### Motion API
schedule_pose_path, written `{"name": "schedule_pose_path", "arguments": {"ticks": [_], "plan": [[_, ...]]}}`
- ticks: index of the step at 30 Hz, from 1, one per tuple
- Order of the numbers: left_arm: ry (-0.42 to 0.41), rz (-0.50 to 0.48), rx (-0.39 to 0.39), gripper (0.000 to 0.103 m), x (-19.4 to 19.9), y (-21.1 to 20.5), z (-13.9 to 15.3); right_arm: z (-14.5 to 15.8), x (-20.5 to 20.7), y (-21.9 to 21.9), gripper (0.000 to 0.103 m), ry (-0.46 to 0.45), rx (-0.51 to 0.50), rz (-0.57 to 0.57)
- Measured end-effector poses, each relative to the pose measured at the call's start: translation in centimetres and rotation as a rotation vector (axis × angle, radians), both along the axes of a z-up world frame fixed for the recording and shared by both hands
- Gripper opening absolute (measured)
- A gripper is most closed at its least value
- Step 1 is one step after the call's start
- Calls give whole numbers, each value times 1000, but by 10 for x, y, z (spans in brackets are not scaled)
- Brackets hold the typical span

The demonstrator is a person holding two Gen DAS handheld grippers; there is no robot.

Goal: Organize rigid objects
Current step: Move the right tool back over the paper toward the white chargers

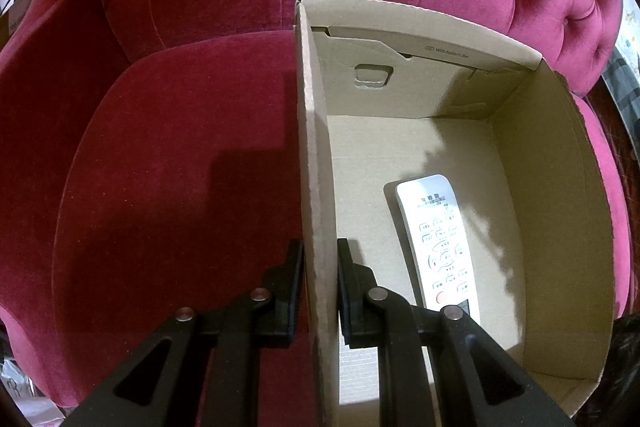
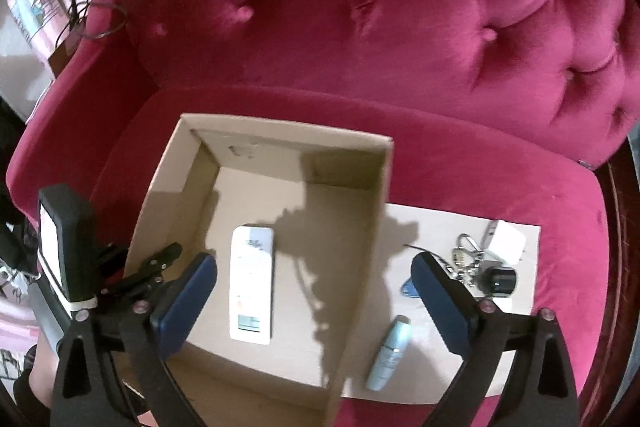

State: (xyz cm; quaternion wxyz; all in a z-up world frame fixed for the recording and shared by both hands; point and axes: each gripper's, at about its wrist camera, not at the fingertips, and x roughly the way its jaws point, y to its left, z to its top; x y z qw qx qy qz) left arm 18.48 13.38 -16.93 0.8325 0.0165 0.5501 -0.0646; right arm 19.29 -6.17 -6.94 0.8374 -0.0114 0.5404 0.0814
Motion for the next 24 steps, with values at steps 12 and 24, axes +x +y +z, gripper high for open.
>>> {"name": "schedule_pose_path", "arguments": {"ticks": [12, 24], "plan": [[0, 0, 1, 17, 0, 1, 0, 2, -6, -59, 101, -11, -94, -76], [-1, -1, 0, 17, 0, 1, 0, -32, -10, -122, 101, 32, -89, -160]]}}
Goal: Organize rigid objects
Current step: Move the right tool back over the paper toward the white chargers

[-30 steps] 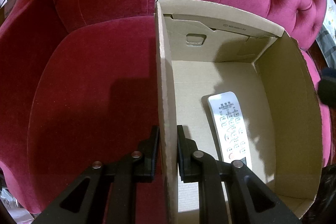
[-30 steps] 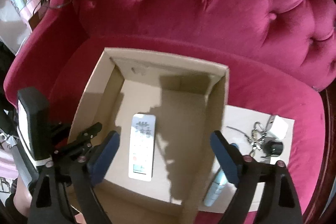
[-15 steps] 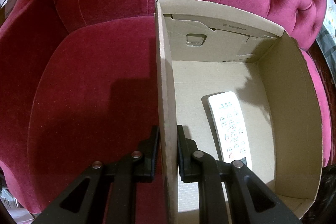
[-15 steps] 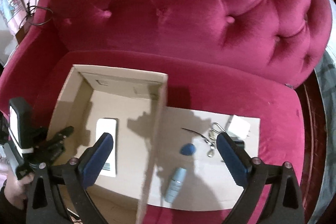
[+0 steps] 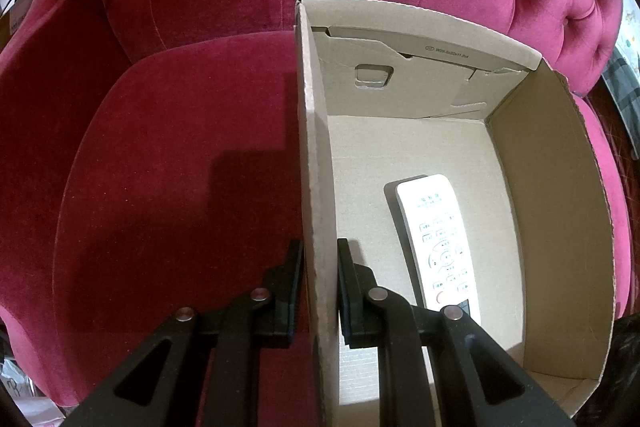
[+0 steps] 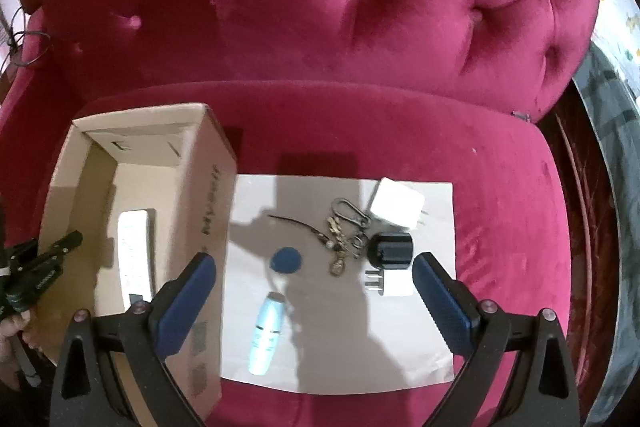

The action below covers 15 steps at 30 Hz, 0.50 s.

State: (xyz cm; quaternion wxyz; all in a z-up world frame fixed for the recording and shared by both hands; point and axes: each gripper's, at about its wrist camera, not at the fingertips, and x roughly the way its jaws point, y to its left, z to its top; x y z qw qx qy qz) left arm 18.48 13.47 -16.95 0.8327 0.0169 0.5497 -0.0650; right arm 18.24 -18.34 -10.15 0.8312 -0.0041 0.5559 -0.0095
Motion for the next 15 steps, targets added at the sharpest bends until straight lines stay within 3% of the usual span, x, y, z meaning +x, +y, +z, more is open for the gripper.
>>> {"name": "schedule_pose_path", "arguments": {"ticks": [15], "plan": [[-1, -2, 8, 17, 1, -1, 0, -74, 7, -62, 101, 133, 33, -80]]}}
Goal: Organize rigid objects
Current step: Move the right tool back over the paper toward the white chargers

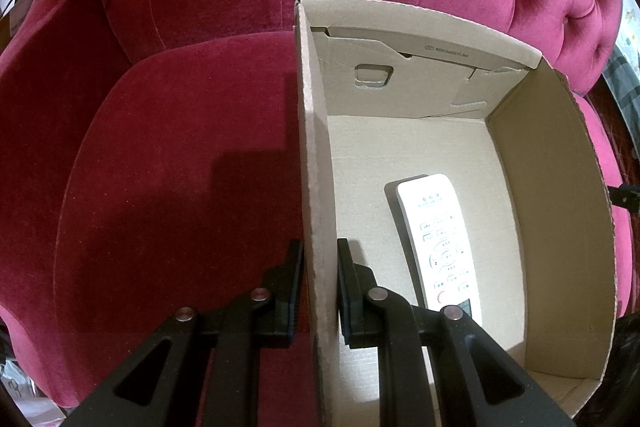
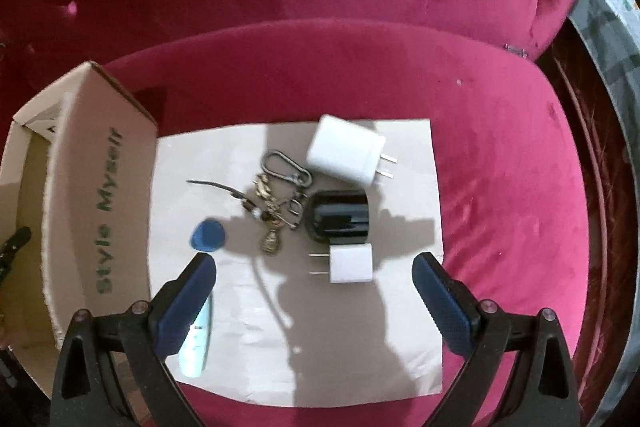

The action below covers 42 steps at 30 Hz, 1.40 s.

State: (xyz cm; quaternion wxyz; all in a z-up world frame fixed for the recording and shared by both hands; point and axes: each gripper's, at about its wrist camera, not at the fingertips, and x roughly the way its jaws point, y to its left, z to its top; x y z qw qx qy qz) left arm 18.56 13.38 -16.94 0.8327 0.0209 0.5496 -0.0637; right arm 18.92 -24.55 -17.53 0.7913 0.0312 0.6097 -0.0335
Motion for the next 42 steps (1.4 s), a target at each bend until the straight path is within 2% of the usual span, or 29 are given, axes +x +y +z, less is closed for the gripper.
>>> {"name": "schedule_pose_path", "arguments": {"ticks": [9, 16, 22, 30, 37, 42], "plan": [[-3, 0, 6, 17, -2, -4, 1, -39, 12, -17, 100, 84, 16, 13], [-4, -1, 8, 17, -3, -4, 2, -56, 20, -31, 100, 109, 32, 21], [-5, 0, 12, 17, -4, -6, 2, -64, 26, -36, 100, 112, 47, 53], [-6, 2, 13, 17, -5, -8, 0, -73, 29, -27, 103, 121, -19, 113], [-6, 3, 13, 17, -5, -8, 1, -72, 25, -26, 103, 102, -21, 104], [-6, 5, 11, 17, -5, -7, 1, -74, 27, -27, 103, 123, -17, 97]]}}
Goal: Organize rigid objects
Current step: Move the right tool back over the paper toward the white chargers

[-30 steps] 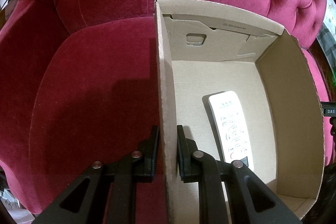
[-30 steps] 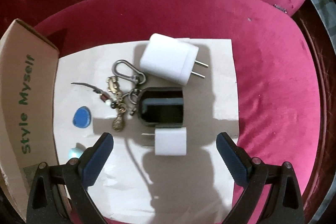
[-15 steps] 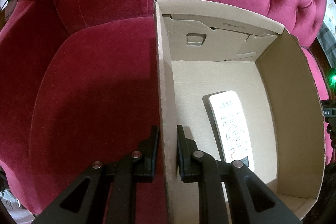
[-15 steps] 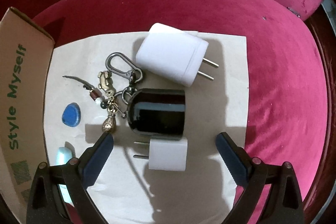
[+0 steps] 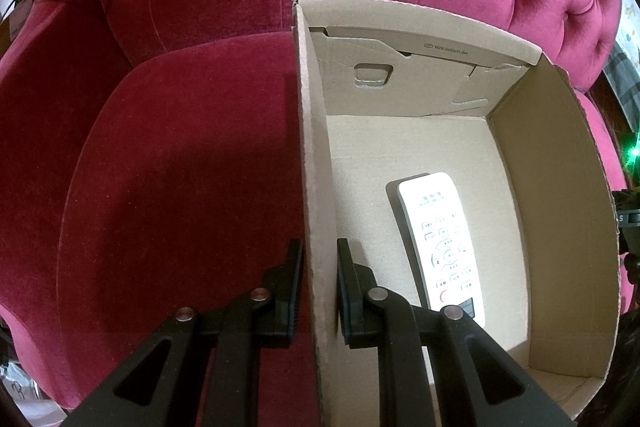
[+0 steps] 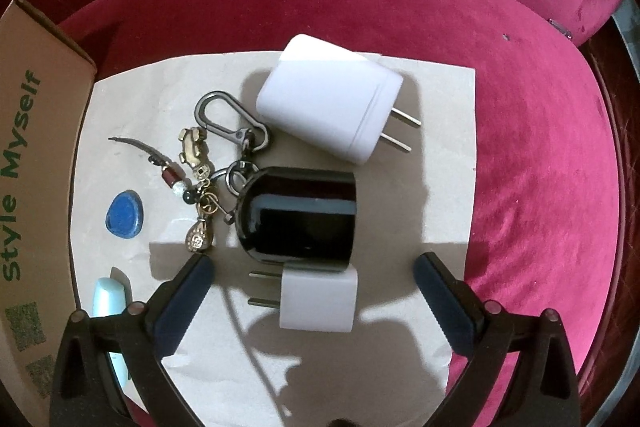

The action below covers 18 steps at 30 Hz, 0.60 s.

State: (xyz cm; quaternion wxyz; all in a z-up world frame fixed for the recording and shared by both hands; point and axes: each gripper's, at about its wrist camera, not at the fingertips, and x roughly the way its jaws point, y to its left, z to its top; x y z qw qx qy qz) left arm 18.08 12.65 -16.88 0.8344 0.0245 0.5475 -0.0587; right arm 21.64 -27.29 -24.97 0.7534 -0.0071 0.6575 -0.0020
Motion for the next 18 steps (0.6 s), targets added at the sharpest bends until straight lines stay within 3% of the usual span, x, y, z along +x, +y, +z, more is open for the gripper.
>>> {"name": "schedule_pose_path", "arguments": {"ticks": [14, 18], "plan": [[-1, 0, 4, 17, 0, 0, 0, -2, -1, -3, 103, -34, -9, -66], [-1, -1, 5, 17, 0, 0, 0, 0, -5, -2, 93, -28, -3, -64]]}}
